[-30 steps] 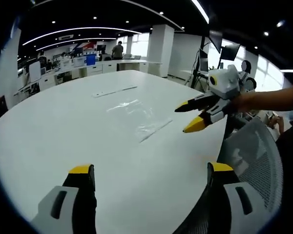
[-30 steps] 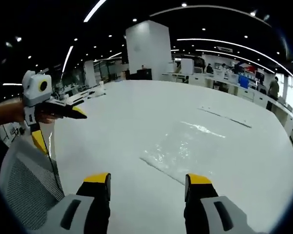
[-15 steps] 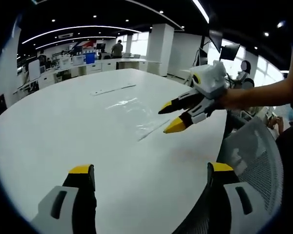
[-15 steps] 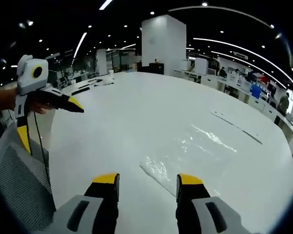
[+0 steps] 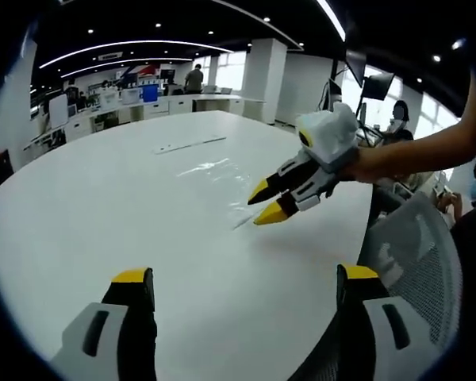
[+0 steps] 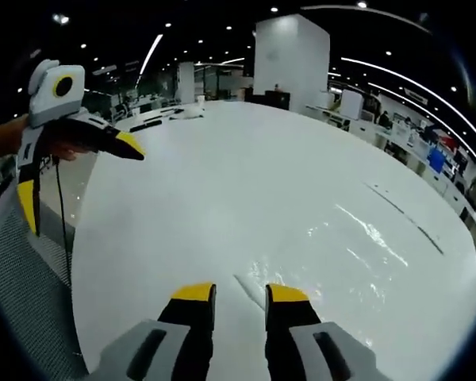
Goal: Open the resealable bag by pulling the two sides of the seal apart until the entire bag opening is separated and visibly accessible.
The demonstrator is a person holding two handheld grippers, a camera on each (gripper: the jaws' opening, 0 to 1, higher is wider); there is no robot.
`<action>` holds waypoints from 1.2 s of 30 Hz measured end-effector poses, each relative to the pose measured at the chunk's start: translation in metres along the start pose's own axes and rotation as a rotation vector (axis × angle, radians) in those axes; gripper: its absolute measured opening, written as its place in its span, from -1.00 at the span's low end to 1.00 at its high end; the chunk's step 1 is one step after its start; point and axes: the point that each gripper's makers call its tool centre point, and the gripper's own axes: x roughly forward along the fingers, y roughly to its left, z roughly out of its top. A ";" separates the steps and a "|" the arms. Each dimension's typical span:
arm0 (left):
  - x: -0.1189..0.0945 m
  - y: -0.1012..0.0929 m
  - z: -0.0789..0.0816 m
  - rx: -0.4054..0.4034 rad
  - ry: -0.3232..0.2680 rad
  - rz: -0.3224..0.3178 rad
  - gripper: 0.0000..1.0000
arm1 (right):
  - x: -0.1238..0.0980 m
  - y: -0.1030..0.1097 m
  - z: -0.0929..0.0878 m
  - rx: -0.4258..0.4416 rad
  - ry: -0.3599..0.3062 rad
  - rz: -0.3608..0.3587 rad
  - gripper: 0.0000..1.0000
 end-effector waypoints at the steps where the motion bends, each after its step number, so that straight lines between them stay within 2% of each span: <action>1: 0.001 0.000 0.000 -0.001 0.001 -0.002 0.85 | 0.002 0.000 -0.001 -0.004 0.007 0.007 -0.61; 5: 0.002 0.000 -0.001 -0.004 0.003 -0.006 0.84 | 0.008 0.000 -0.004 -0.022 0.024 0.024 -0.73; 19: 0.005 0.011 0.001 -0.010 0.011 0.010 0.83 | 0.020 -0.006 -0.017 -0.074 0.087 0.045 -0.72; 22: 0.005 0.012 0.000 -0.015 0.012 0.014 0.83 | 0.021 -0.007 -0.016 -0.065 0.076 0.049 -0.73; 26: 0.005 0.012 -0.002 -0.025 0.016 0.014 0.82 | 0.023 -0.005 -0.013 -0.092 0.061 0.064 -0.94; 36: 0.007 0.011 -0.004 -0.032 0.018 0.012 0.80 | 0.024 -0.001 -0.013 -0.171 0.062 0.077 -0.97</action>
